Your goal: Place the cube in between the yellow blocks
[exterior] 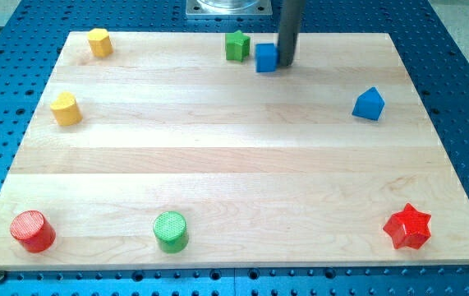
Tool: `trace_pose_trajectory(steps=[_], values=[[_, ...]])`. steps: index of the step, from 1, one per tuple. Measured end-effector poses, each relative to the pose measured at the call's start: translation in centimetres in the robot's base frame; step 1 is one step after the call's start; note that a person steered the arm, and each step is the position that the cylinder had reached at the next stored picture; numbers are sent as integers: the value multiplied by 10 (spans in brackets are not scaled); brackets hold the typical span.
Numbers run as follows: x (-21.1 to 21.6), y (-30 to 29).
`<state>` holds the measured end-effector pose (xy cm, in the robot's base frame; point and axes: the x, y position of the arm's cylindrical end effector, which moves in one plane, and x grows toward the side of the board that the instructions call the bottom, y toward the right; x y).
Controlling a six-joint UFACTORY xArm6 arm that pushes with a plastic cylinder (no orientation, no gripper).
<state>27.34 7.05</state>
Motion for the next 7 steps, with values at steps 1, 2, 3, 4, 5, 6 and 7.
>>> trace_pose_trajectory(steps=[1,2,3,4,5,6,7], values=[[7,-25],[7,-25],[10,-25],[11,-25],[11,-25],[7,-25],[3,-26]])
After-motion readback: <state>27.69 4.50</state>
